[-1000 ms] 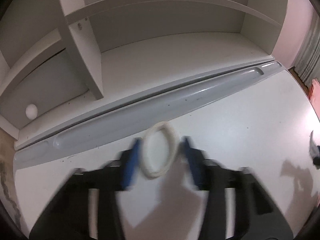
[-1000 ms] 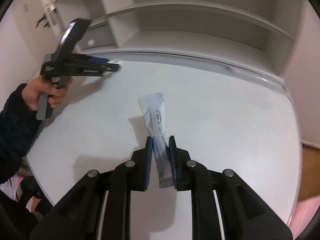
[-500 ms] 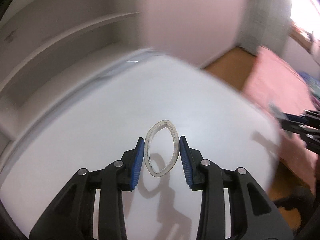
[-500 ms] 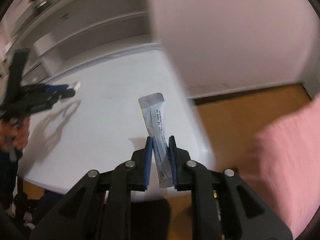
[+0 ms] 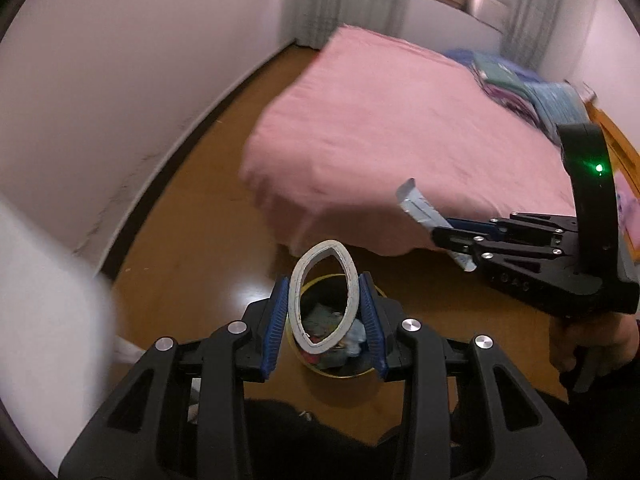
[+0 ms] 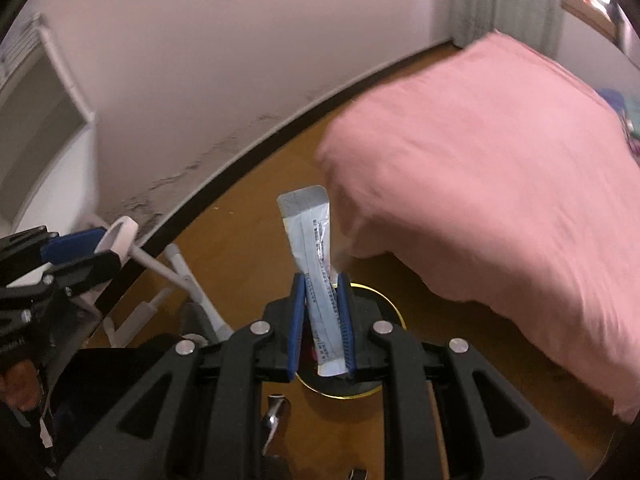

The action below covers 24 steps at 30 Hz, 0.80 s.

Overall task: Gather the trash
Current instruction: 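Carry the tape roll and tube over the bin and open both tools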

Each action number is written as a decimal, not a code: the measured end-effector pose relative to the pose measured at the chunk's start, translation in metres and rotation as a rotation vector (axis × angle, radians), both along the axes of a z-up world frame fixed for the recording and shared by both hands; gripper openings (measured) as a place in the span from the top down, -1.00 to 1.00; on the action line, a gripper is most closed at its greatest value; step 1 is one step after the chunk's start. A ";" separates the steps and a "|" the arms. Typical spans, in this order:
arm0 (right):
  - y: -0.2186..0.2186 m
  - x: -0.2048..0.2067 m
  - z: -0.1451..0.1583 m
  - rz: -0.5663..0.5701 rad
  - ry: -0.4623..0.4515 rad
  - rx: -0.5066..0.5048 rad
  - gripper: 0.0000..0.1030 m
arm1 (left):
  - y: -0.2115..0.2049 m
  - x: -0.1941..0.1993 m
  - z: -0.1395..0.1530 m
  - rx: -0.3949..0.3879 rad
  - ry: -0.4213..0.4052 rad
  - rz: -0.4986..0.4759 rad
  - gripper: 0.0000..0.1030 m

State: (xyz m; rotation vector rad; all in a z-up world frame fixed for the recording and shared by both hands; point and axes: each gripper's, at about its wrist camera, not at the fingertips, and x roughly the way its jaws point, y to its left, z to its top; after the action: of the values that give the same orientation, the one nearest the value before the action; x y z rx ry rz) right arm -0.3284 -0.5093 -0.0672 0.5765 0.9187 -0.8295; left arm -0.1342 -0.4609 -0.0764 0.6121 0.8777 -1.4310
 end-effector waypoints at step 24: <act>-0.052 -0.048 -0.100 -0.112 0.036 0.221 0.67 | -0.086 -0.040 -0.128 0.188 0.074 -0.062 -0.10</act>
State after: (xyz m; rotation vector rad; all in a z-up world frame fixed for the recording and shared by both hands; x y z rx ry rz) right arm -0.3760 -0.5609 -0.1671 0.8129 1.0252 -0.8460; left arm -0.1737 -0.5473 -0.2049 0.7360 1.0682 -1.4441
